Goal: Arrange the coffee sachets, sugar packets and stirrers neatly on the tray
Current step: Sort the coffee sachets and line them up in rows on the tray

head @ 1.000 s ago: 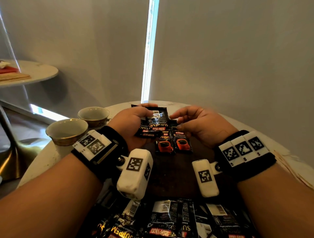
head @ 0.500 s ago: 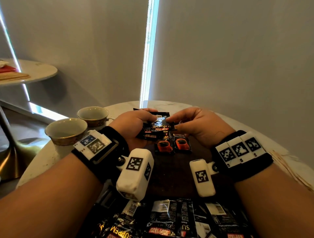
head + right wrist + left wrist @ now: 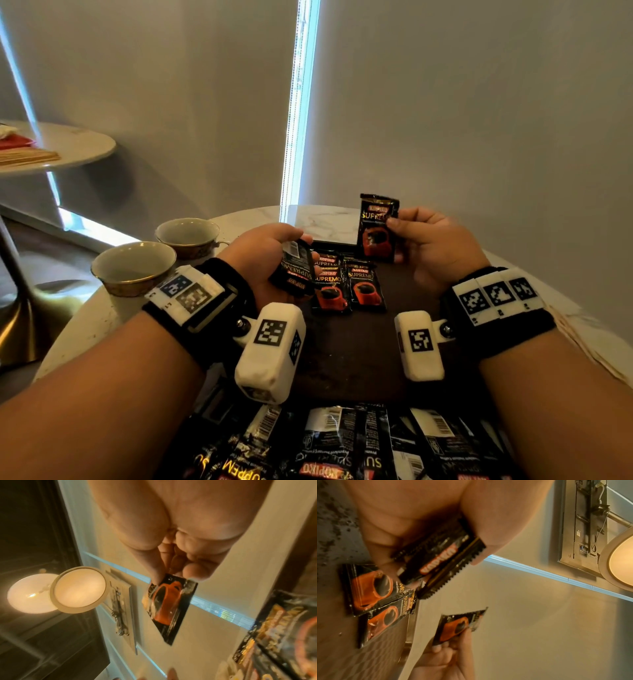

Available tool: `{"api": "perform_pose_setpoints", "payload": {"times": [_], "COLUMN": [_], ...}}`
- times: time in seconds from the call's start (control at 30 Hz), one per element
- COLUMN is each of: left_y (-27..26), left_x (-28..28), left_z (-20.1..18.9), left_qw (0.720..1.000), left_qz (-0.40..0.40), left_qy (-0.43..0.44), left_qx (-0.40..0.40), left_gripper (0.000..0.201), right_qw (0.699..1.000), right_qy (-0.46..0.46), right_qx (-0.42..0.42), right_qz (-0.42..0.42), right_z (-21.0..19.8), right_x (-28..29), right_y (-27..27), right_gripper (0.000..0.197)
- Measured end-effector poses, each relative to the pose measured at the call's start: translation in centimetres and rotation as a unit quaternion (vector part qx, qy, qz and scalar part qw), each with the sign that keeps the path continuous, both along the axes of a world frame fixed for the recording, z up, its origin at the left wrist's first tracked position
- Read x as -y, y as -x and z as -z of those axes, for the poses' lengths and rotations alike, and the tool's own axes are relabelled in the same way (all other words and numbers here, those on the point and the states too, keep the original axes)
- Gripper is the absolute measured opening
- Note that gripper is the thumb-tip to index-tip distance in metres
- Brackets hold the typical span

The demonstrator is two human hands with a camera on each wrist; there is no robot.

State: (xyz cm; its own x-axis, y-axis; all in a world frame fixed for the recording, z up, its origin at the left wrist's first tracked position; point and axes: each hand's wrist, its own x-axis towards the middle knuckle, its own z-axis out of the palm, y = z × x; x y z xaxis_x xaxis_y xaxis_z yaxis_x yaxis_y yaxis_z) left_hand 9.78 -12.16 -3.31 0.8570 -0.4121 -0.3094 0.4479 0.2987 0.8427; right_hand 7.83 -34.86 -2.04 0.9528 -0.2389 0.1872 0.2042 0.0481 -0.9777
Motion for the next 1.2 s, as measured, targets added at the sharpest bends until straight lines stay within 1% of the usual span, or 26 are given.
{"api": "perform_pose_setpoints", "payload": {"times": [0.03,0.13,0.17,0.27,0.4,0.77,1.03,1.1,1.2], "left_y": [0.0,-0.2,-0.2,-0.4,-0.4,-0.8,-1.0,-1.0,-1.0], "left_x": [0.0,-0.1,-0.1,-0.1,-0.1,-0.2,-0.4,-0.4,-0.3], "left_z": [0.0,0.0,0.0,0.2,0.2,0.7,0.8,0.9,1.0], "left_qw": [1.0,1.0,1.0,1.0,1.0,1.0,0.999,0.999,0.998], "left_qz": [-0.001,0.003,0.004,0.003,0.003,0.013,0.037,0.04,0.05], "left_qy": [0.001,0.003,0.005,0.006,-0.001,0.001,0.016,0.008,-0.039], "left_qx": [0.001,0.002,0.002,0.001,0.002,-0.002,-0.004,-0.007,-0.002], "left_gripper": [0.02,0.02,0.02,0.021,0.021,0.021,0.021,0.02,0.022], "right_qw": [1.0,0.994,0.991,0.983,0.974,0.968,0.965,0.964,0.963], "right_qy": [0.005,0.022,0.024,0.021,0.031,0.038,0.051,0.055,0.059], "right_qx": [-0.028,-0.108,-0.13,-0.183,-0.221,-0.247,-0.256,-0.26,-0.262], "right_qz": [-0.002,-0.013,-0.017,-0.024,-0.026,-0.035,-0.024,-0.015,-0.005], "right_z": [0.4,1.9,2.4,3.5,4.0,4.1,3.9,4.0,4.1], "right_x": [0.5,1.7,2.0,2.5,2.5,2.5,2.3,2.4,2.4], "right_y": [0.0,-0.3,-0.3,-0.6,-0.4,-0.1,0.0,-0.1,-0.2], "right_gripper": [0.013,0.03,0.031,0.031,0.03,0.031,0.03,0.03,0.031]}}
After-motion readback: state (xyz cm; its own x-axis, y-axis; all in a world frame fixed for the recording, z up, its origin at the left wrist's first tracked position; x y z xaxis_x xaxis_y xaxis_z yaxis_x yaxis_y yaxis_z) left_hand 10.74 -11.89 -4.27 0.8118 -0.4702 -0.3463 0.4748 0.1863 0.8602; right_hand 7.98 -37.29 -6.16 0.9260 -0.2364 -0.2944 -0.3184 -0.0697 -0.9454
